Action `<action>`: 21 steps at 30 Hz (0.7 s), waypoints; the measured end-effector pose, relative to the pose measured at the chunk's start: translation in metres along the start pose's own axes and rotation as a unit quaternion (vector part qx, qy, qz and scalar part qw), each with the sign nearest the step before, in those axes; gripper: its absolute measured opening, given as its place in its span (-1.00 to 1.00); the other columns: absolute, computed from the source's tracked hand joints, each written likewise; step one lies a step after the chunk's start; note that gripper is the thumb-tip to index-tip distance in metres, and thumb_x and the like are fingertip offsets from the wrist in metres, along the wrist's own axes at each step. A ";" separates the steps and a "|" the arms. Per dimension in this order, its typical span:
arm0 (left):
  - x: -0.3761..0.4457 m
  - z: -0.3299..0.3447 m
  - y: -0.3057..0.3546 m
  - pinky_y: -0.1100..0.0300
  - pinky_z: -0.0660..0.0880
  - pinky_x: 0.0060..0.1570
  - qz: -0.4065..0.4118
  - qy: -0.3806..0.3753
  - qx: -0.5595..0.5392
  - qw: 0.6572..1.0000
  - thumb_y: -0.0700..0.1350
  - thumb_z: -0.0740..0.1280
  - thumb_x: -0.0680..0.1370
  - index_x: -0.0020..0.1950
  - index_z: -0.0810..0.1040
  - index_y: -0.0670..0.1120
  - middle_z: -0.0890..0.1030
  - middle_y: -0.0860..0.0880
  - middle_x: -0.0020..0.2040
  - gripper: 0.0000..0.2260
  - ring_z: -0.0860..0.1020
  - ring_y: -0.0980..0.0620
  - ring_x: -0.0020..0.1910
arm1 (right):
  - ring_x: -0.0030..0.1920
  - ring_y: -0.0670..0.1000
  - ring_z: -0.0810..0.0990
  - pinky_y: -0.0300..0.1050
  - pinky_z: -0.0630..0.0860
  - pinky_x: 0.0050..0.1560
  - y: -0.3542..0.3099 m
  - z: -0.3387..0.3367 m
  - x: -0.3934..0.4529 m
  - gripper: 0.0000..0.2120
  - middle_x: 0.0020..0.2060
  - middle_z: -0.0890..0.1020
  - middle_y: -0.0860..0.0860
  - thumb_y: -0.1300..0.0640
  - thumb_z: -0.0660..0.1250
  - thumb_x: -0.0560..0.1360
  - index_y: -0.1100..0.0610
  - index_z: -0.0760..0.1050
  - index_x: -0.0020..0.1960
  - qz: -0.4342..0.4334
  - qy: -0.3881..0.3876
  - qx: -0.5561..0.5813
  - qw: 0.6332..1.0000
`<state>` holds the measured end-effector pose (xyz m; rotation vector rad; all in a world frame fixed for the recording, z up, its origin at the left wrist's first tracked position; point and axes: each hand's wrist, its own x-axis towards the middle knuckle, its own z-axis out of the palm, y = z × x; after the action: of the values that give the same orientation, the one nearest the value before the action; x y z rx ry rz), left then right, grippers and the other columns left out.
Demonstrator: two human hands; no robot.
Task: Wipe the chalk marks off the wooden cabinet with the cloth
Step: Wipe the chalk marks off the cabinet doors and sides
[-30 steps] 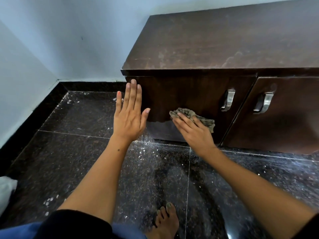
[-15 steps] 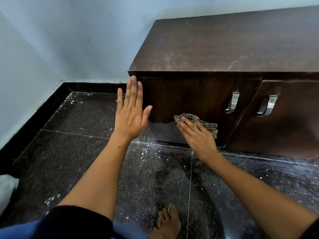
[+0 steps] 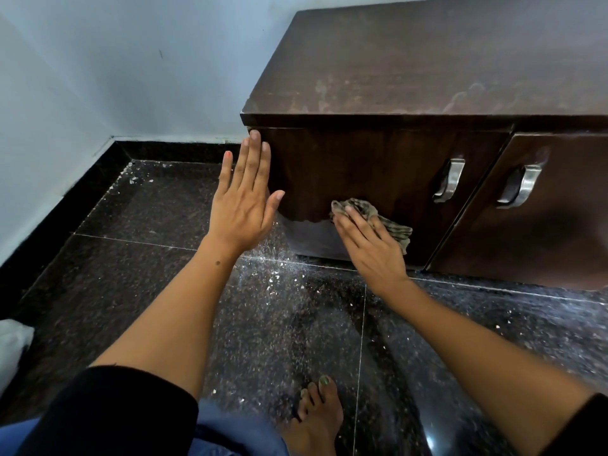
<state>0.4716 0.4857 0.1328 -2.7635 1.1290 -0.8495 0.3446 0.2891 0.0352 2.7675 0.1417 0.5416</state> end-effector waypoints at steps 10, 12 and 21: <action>0.002 0.009 0.007 -0.08 -0.10 0.48 -0.020 0.019 -0.004 1.000 0.10 -0.08 0.64 0.52 -0.07 -0.27 0.01 -0.29 0.53 -0.40 -0.03 -0.17 0.53 | 0.51 0.00 0.08 -0.04 0.10 0.46 -0.008 0.008 -0.002 -0.50 0.52 0.12 0.00 0.23 -0.03 0.56 0.19 0.14 0.50 -0.040 -0.089 -0.023 0.995; 0.003 0.011 0.009 -0.08 -0.11 0.48 -0.021 0.022 -0.008 0.999 0.10 -0.08 0.64 0.52 -0.06 -0.28 0.02 -0.30 0.52 -0.40 -0.02 -0.18 0.52 | 0.47 -0.03 0.22 -0.07 0.22 0.42 -0.015 0.004 0.008 -0.49 0.46 0.28 -0.03 0.24 -0.09 0.54 0.17 0.25 0.46 -0.016 -0.021 0.004 1.000; 0.002 0.010 0.003 -0.08 -0.12 0.48 -0.009 0.033 0.003 0.999 0.09 -0.09 0.64 0.52 -0.09 -0.26 0.02 -0.27 0.53 -0.42 -0.03 -0.14 0.53 | 0.52 0.01 0.04 0.00 -0.02 0.47 -0.010 0.009 0.006 -0.42 0.52 0.11 0.03 0.31 -0.12 0.48 0.22 0.12 0.50 -0.071 -0.078 -0.001 0.994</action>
<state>0.4758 0.4803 0.1243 -2.7647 1.1122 -0.9517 0.3530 0.2964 0.0258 2.7576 0.2998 0.2878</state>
